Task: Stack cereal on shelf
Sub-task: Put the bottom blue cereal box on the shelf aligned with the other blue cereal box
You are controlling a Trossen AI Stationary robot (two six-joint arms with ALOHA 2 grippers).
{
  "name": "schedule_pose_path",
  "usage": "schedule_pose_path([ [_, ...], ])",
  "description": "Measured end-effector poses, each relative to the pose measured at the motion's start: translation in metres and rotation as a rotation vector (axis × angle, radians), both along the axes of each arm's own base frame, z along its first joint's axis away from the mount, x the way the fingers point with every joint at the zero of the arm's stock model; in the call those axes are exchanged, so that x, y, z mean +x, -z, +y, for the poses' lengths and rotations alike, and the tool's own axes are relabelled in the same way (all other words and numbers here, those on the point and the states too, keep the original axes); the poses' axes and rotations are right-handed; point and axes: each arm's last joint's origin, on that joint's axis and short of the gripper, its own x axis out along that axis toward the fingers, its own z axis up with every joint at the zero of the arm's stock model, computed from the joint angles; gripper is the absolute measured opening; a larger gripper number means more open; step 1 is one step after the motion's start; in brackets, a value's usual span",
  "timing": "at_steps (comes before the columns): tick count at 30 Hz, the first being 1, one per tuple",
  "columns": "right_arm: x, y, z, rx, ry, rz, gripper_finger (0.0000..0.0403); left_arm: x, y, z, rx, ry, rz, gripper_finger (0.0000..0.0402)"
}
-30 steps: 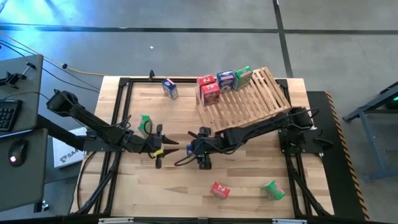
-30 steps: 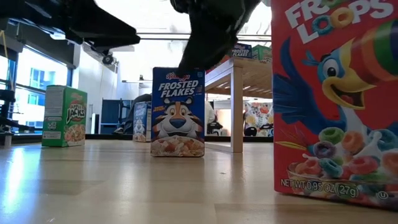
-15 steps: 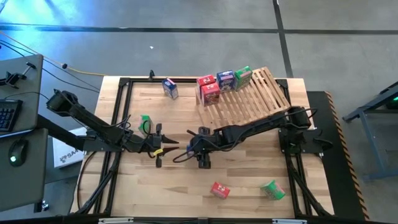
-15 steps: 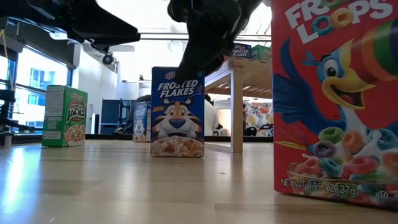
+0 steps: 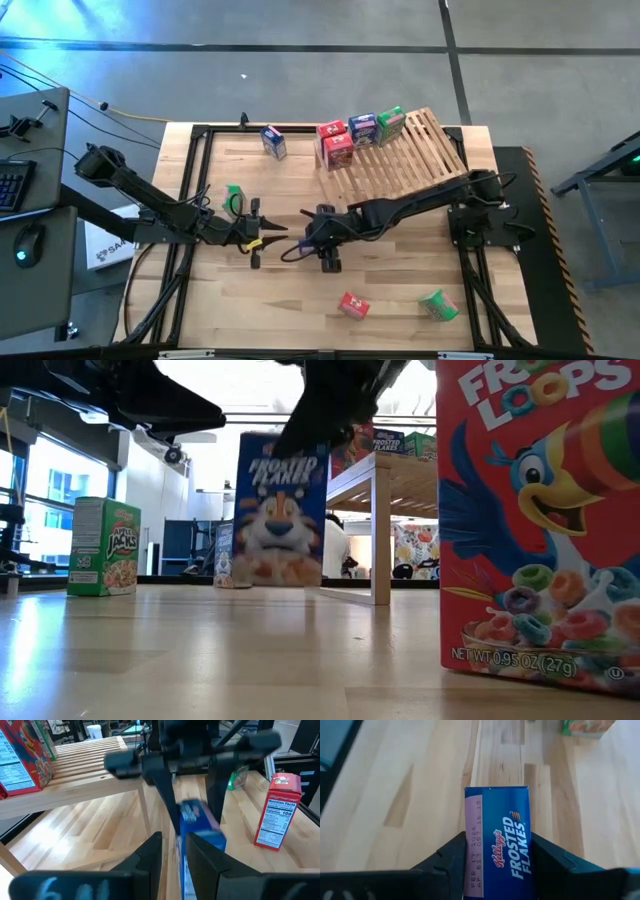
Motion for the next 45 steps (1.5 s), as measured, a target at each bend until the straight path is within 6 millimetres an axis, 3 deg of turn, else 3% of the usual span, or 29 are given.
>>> schedule_pose_path([
  [5, -0.012, -0.027, -0.002, 0.006, -0.008, -0.058, 0.0156, 0.0, 0.0, 0.0, 0.007, 0.001, 0.003, 0.0076],
  [8, -0.029, -0.054, -0.004, -0.015, -0.039, -0.101, 0.0156, 0.0, 0.0, 0.0, 0.007, 0.002, 0.001, 0.0076],
  [12, -0.062, -0.109, -0.016, -0.052, -0.028, -0.156, 0.0156, 0.0, 0.001, -0.001, -0.02, 0.024, 0.009, 0.0076],
  [15, -0.094, -0.149, -0.03, -0.173, -0.002, -0.176, 0.0156, 0.0, 0.001, -0.001, -0.031, 0.037, 0.014, 0.0076],
  [20, -0.14, -0.183, -0.062, -0.312, 0.027, -0.124, 0.0156, 0.0, 0.0, -0.001, -0.038, 0.037, -0.001, 0.0076],
  [25, -0.163, -0.18, -0.101, -0.337, 0.157, -0.044, 0.0156, 0.0, 0.0, -0.002, -0.038, 0.043, 0.001, 0.0076],
  [33, -0.162, -0.156, -0.149, -0.328, 0.199, 0.025, 0.0156, 0.0, 0.0, -0.002, -0.04, 0.049, 0.002, 0.0076],
  [38, -0.163, -0.152, -0.166, -0.305, 0.198, 0.002, 0.0156, 0.0, 0.0, -0.002, -0.043, 0.048, 0.0, 0.0076],
  [45, -0.162, -0.153, -0.17, -0.302, 0.219, -0.016, 0.0158, 0.0, 0.0, -0.002, -0.044, 0.048, -0.001, 0.0076],
])
